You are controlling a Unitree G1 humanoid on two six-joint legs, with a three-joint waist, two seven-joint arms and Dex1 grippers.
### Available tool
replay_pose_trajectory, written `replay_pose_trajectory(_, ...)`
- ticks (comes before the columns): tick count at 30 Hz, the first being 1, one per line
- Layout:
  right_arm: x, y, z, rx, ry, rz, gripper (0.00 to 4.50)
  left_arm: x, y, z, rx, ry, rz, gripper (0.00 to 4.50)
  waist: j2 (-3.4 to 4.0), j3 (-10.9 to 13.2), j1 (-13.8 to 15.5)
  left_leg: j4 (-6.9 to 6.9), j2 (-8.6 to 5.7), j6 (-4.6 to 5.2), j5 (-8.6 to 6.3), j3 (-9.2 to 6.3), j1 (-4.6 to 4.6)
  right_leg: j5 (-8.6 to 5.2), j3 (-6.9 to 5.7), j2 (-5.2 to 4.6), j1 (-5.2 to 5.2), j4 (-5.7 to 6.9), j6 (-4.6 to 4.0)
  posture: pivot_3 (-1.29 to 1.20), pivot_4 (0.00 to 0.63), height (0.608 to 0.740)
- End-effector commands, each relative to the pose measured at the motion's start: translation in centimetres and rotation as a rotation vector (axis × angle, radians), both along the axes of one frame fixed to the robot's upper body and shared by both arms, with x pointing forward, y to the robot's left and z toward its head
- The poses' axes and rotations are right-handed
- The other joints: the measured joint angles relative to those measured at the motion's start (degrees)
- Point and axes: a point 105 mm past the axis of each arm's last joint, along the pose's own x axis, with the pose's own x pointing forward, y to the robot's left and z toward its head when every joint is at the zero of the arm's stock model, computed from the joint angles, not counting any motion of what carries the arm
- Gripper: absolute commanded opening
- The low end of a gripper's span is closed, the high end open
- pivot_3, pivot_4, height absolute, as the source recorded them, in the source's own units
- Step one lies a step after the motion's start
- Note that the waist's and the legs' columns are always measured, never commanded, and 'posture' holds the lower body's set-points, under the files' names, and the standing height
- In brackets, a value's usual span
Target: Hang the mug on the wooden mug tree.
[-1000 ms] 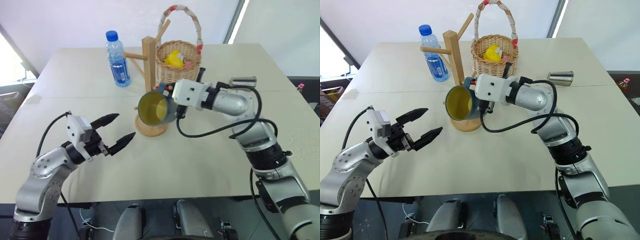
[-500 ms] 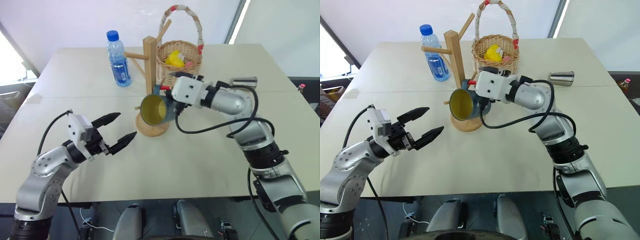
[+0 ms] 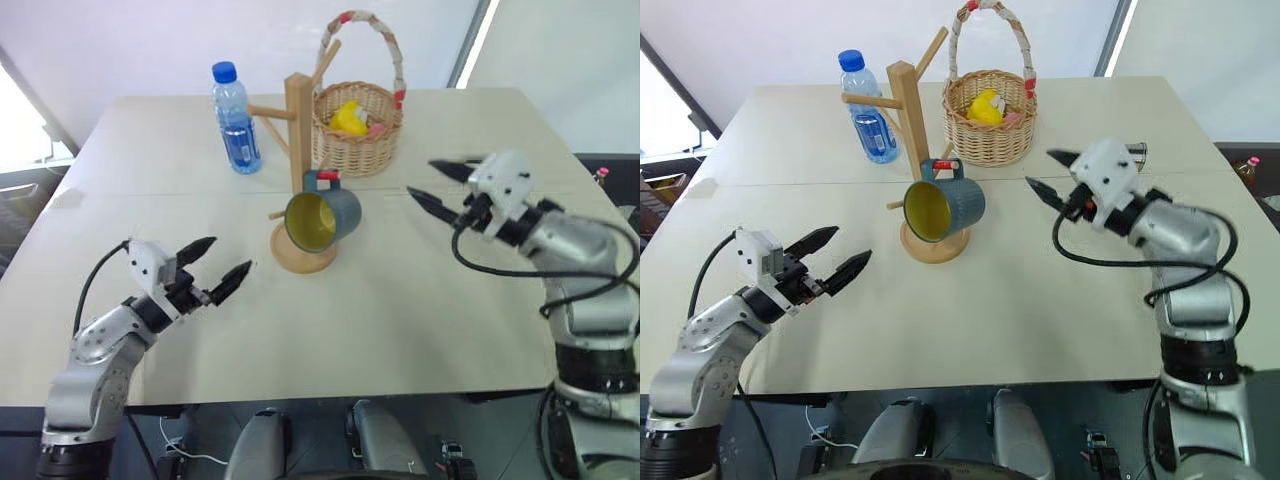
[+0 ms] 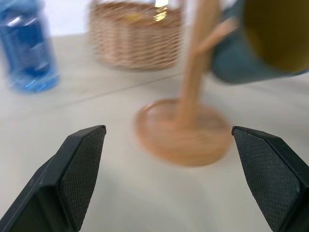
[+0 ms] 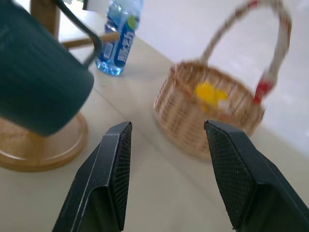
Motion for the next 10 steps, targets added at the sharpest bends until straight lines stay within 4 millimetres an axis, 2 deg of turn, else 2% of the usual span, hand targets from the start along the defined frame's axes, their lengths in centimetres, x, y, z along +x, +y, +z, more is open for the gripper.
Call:
replay_pose_trajectory(1, 0.3, -1.0, -1.4, 0.103, -0.013, -0.094, 2.45, 0.8, 2.7, 0.4, 0.025, -0.052, 0.181, 4.5, 0.0, 0.0, 0.0, 0.0, 0.0, 0.0, 0.0, 0.0, 0.0, 0.0, 0.0, 0.01, -0.01, 0.02, 0.0, 0.0, 0.15, 0.74)
replay_pose_trajectory(6, 0.5, -1.2, -4.9, 0.149, 0.06, -0.142, 2.45, 0.4, 3.5, -0.4, 0.017, -0.033, 0.236, 4.5, 0.01, 0.0, 0.1, 0.01, -0.01, -0.01, 0.0, 0.0, -0.02, 0.01, 0.0, 0.0, -0.03, 0.02, 0.01, 0.0, 0.15, 0.74)
replay_pose_trajectory(10, 0.8, -1.1, -5.8, 0.166, 0.074, -0.151, 2.45, 0.2, 3.6, -1.2, 0.027, -0.003, 0.243, 4.5, 0.01, 0.0, 0.1, 0.01, -0.01, -0.01, 0.0, 0.01, -0.03, 0.01, 0.0, -0.02, -0.02, -0.02, 0.01, 0.0, 0.15, 0.74)
